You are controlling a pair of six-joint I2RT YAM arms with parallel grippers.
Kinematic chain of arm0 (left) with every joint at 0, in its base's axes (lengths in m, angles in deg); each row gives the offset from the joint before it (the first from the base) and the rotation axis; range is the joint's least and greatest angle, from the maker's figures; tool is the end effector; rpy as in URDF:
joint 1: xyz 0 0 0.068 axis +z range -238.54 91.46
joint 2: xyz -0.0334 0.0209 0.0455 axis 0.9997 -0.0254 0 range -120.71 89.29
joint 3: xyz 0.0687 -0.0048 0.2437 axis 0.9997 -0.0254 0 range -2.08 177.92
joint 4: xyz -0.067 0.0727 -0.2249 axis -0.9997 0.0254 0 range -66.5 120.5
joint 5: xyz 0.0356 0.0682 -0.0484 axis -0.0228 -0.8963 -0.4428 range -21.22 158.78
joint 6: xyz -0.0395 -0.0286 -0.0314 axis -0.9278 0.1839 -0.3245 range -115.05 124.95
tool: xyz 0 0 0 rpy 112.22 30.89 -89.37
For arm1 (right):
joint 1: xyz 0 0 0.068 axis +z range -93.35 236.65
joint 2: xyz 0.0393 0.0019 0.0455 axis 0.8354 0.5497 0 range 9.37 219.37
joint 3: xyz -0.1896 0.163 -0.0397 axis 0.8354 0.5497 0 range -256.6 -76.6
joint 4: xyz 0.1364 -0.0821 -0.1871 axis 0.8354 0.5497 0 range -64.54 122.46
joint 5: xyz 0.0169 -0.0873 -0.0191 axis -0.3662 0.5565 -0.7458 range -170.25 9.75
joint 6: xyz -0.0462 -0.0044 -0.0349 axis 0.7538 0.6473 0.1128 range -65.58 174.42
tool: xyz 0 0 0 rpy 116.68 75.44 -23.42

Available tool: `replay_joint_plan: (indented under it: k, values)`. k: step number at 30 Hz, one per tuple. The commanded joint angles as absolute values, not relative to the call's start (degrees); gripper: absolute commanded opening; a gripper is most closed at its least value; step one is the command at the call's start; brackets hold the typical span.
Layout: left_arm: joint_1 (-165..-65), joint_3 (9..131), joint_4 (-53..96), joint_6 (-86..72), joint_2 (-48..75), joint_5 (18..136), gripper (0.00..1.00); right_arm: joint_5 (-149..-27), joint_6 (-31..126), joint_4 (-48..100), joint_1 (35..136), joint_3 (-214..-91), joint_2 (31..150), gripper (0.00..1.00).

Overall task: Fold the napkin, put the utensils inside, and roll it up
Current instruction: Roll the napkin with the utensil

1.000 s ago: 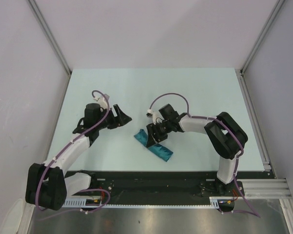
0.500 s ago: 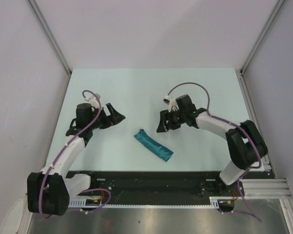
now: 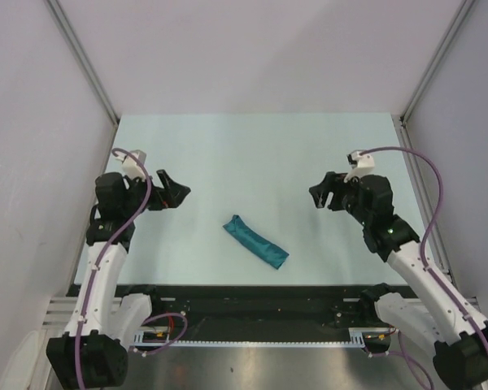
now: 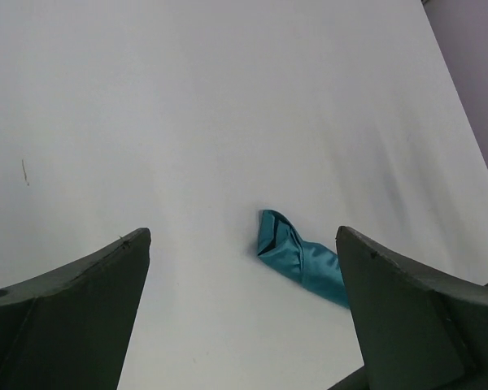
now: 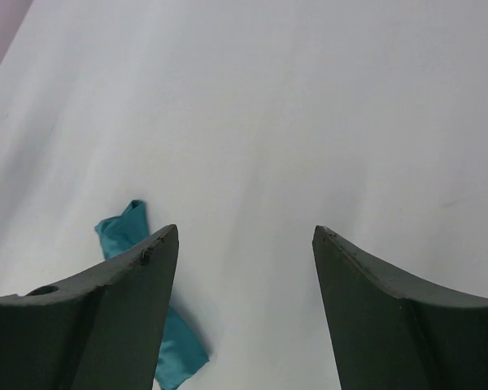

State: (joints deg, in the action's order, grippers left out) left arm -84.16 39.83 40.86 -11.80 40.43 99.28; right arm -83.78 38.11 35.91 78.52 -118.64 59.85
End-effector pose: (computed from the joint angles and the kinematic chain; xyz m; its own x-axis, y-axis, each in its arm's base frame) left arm 0.1945 -0.0062 0.2838 -0.5071 -0.2880 -0.8123 0.2601 0.8474 -0.4628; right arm 0.1927 0.0801 0.2899 -0.4080 0.1384 -0.9024 -0.3241 0.9021 0.2849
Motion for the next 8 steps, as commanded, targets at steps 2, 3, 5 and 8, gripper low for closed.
replay_joint_plan:
  k: [2,3,5,8]
  values:
    - [-83.8,39.58,38.97,-8.93,43.49,100.68,1.0,-74.1,38.78,36.44,78.54,-114.57,55.42,0.73]
    - [-83.8,39.41,38.79,-8.76,43.67,100.33,1.0,-74.01,38.78,36.62,78.54,-114.39,55.25,0.73]
    - [-83.8,39.14,38.7,-8.49,43.85,100.16,1.0,-74.27,38.87,36.62,78.54,-113.87,55.33,0.73]
    - [-83.8,38.53,37.83,-9.02,44.46,99.46,1.0,-74.71,38.95,35.92,78.54,-113.51,55.6,0.73]
